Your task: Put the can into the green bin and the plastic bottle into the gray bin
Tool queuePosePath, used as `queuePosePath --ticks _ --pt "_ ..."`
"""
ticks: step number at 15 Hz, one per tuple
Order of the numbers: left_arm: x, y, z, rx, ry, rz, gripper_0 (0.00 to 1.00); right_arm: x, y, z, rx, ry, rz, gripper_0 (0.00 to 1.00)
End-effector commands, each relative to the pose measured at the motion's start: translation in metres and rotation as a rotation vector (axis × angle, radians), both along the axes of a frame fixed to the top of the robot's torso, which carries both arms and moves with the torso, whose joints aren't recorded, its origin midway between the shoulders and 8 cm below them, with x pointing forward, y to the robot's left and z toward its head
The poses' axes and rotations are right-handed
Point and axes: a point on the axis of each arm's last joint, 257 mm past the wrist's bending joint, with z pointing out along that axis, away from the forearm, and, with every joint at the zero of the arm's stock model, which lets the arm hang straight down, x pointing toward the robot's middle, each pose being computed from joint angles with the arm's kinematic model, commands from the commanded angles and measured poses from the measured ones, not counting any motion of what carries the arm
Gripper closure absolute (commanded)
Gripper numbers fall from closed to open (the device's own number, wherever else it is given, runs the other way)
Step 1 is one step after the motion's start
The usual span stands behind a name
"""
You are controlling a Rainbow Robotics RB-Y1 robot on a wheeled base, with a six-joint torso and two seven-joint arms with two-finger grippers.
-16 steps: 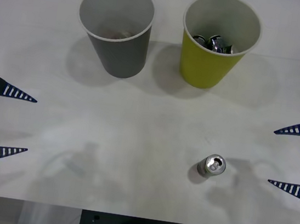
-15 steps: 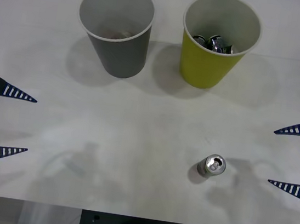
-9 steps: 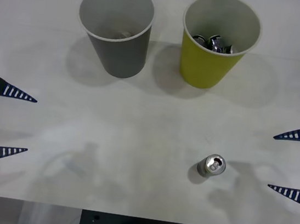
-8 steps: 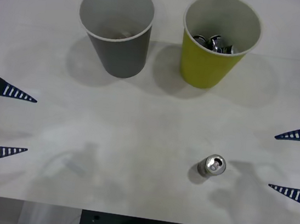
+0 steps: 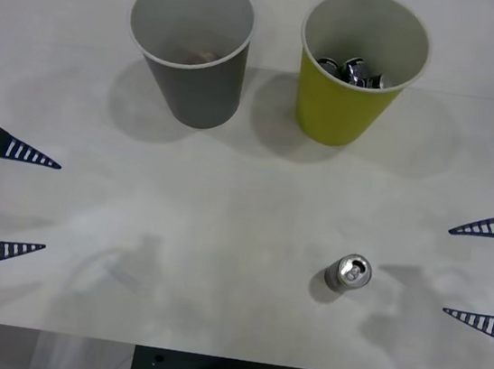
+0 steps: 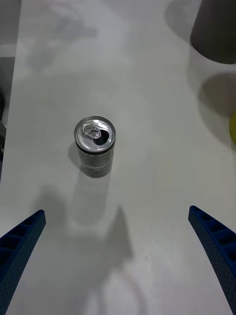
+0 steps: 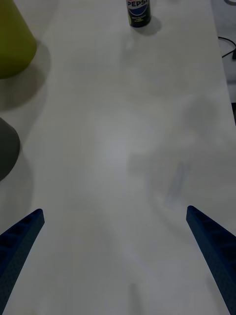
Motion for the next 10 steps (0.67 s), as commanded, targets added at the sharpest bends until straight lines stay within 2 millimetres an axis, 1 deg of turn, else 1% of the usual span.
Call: queuePosePath --ticks 1,7,10 --pt "0.0 0.0 0.0 0.0 0.0 0.0 0.0 0.002 0.003 -0.015 0.056 0.002 0.047 0.0" --pt "0.0 0.0 0.0 0.0 0.0 0.0 0.0 0.01 0.009 -0.042 0.147 -0.003 0.096 0.0" --pt "0.0 0.0 0.0 0.0 0.0 0.0 0.0 0.014 0.02 -0.058 0.232 0.019 0.109 0.0"
